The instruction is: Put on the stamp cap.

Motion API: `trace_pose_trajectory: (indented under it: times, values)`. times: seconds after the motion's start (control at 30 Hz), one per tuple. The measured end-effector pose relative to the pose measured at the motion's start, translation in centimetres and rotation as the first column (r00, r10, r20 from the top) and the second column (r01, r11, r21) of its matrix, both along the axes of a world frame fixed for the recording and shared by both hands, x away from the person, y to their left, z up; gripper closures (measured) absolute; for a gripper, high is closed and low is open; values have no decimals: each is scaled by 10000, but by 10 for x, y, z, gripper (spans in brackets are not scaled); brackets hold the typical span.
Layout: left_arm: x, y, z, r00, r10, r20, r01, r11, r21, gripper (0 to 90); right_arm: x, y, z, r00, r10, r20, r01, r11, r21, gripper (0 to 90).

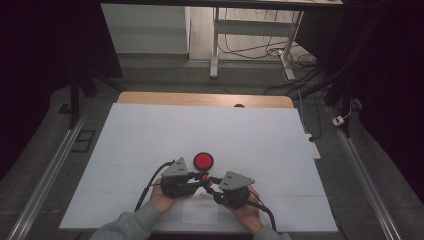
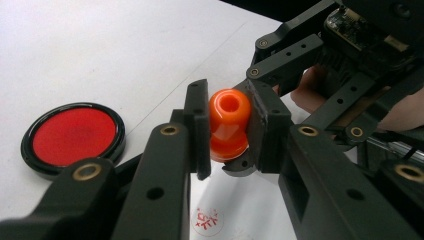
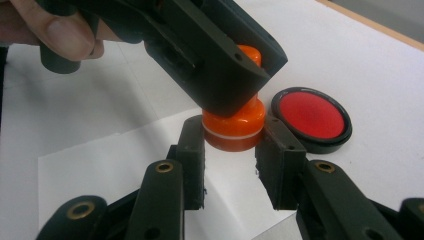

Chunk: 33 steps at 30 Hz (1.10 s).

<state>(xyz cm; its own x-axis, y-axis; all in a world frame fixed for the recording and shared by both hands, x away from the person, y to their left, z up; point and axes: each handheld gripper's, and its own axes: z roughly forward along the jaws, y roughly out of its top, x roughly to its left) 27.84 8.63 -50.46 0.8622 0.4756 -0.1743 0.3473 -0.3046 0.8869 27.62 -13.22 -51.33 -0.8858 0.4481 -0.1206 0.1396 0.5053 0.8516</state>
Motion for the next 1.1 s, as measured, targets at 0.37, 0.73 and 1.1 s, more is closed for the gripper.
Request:
trace_pose_trajectory:
  times: [0.37, 0.73, 1.1]
  values:
    - [-1, -2, 0, 9999, 156, 31, -156, 9999, 60, 729, 1, 0, -1, 9999, -45, -157, 44, 10000, -67, 648]
    - [-1, -3, 3, 9997, 202, 151, -205, 9996, 177, 727, 3, -2, -1, 9998, 30, -197, -29, 10000, 68, 642]
    - [0, -1, 5, 9996, 211, 192, -210, 9998, -55, 726, 5, -4, 0, 9998, -33, -207, 39, 9996, 291, 609]
